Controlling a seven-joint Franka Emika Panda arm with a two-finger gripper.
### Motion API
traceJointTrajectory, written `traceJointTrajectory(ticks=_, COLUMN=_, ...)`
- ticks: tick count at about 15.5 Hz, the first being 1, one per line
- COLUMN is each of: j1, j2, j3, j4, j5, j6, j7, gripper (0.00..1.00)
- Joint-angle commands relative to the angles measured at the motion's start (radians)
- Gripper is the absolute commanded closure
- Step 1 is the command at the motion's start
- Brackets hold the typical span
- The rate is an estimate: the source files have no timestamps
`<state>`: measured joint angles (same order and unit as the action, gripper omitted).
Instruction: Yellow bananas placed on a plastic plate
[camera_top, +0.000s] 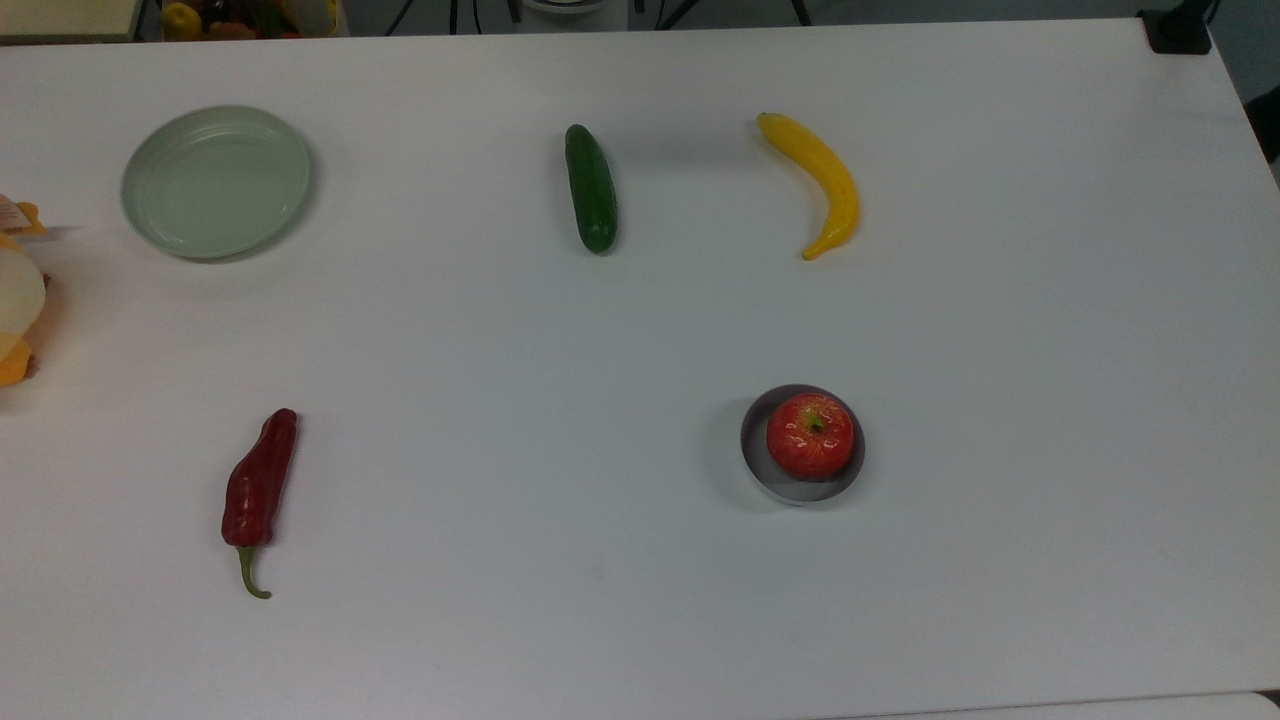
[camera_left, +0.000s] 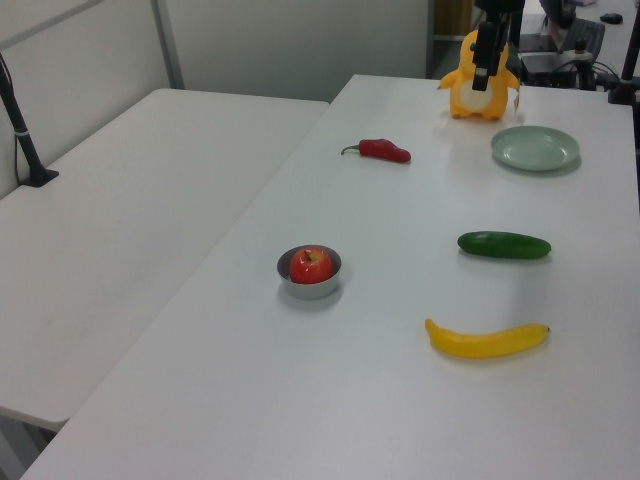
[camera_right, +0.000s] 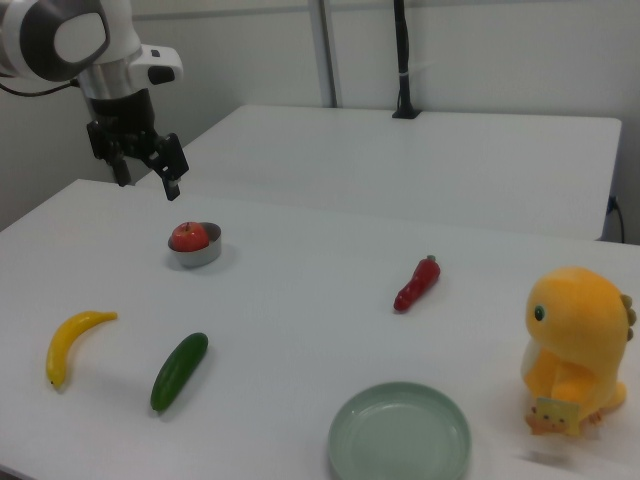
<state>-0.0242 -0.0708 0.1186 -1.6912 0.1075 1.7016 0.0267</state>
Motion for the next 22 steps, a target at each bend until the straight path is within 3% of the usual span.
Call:
traceJointTrajectory(ticks=1, j1=0.007, j2=-0.012, j3=-0.029, j4=-0.012, j5=0.020, j6=0.019, j7=-0.027, gripper=0.00)
traceJointTrajectory(ticks=12, j1=0.009, j2=-0.014, j3=-0.030, j4=-0.015, j5=0.017, j6=0.009, j7=-0.036, gripper=0.00)
traceJointTrajectory(ticks=19, j1=0.006, j2=-0.010, j3=-0.030, j4=-0.030, j5=0.008, j6=-0.023, j7=-0.327, gripper=0.00)
traceJointTrajectory(ticks=22, j1=0.009, j2=-0.014, j3=-0.030, j4=-0.036, j5=0.008, j6=-0.094, j7=-0.363, gripper=0.00)
